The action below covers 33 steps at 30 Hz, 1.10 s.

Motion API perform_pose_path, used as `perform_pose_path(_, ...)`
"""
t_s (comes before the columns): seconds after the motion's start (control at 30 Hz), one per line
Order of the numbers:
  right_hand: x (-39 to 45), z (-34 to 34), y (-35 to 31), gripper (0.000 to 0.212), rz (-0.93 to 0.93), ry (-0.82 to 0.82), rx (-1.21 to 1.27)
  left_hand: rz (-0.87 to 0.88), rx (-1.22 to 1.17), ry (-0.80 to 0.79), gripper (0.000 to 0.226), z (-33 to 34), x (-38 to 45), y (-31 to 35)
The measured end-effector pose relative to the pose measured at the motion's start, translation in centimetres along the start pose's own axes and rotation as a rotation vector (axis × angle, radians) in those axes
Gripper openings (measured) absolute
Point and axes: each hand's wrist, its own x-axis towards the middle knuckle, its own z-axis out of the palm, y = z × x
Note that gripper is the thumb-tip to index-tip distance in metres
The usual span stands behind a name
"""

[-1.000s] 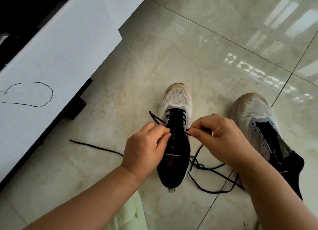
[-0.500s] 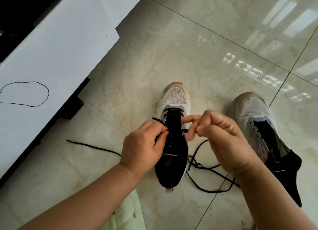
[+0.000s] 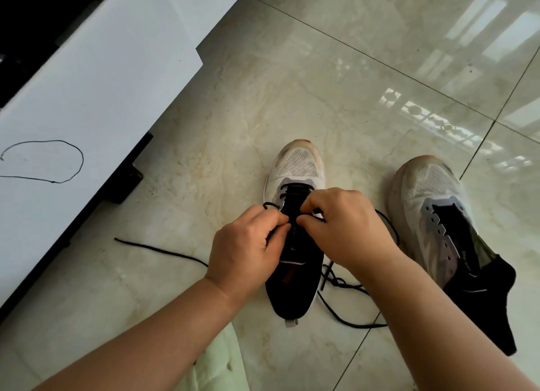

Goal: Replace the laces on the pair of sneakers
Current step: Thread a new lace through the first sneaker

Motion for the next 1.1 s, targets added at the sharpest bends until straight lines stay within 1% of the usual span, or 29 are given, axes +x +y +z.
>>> perform_pose_path(0.07,0.2,0.2,-0.1,0.012,-0.006,0.012,-0.057,-0.006,-0.01,0.001,0.012,0.1,0.0,0.0)
perform_pose_path(0.13,0.0,0.3,0.1,0.009,-0.026,0.043,-0.013,-0.009,-0.005,0.007,0.011,0.1,0.0,0.0)
perform_pose_path(0.2,-0.4,0.2,0.3,0.006,-0.014,0.091,0.133,-0.018,0.008,0.022,0.01,0.0,-0.1,-0.1)
perform_pose_path(0.3,-1.6,0.1,0.9,0.013,0.073,0.149,0.428,-0.032,0.009,0.035,0.008,0.0,-0.2,-0.1)
perform_pose_path(0.4,-2.9,0.1,1.7,0.018,0.147,0.158,0.674,-0.034,-0.005,0.004,0.009,0.1,-0.3,0.2)
perform_pose_path(0.47,-3.5,-0.1,2.1,0.016,0.147,0.17,0.819,-0.037,-0.022,-0.014,0.011,0.2,-0.3,0.3)
perform_pose_path(0.57,-3.9,-0.8,2.8,0.006,0.111,0.197,0.951,-0.044,-0.041,-0.022,0.012,0.3,-0.3,0.3)
perform_pose_path(0.67,-4.5,-0.8,3.2,0.008,0.109,0.172,1.004,-0.033,-0.04,-0.032,0.011,0.1,-0.4,0.5)
perform_pose_path(0.7,-4.6,-0.7,3.3,0.011,0.118,0.162,0.994,-0.016,-0.034,-0.031,0.01,0.0,-0.3,0.6)
perform_pose_path(0.77,-4.6,-0.5,3.3,0.016,0.158,0.162,0.884,0.024,-0.041,-0.03,0.011,-0.1,-0.2,0.8)
perform_pose_path(0.83,-4.5,-0.5,3.0,0.019,0.195,0.208,0.645,0.043,-0.07,-0.035,0.016,-0.3,0.0,1.0)
perform_pose_path(0.9,-4.3,-0.6,2.4,0.014,0.175,0.217,0.422,0.042,-0.05,-0.043,0.02,-0.4,0.3,1.3)
perform_pose_path(1.0,-4.3,0.3,1.6,0.042,0.202,0.126,0.165,-0.019,-0.058,-0.077,0.018,-0.4,0.5,1.3)
perform_pose_path(1.03,-4.3,0.9,1.4,0.046,0.223,0.139,0.1,-0.047,-0.091,-0.084,0.018,-0.4,0.6,1.3)
perform_pose_path(1.07,-4.3,1.5,1.1,0.047,0.256,0.184,0.088,-0.054,-0.112,-0.078,0.017,-0.4,0.6,1.3)
perform_pose_path(1.1,-4.3,2.1,0.9,0.046,0.309,0.247,0.138,-0.041,-0.11,-0.068,0.016,-0.4,0.6,1.3)
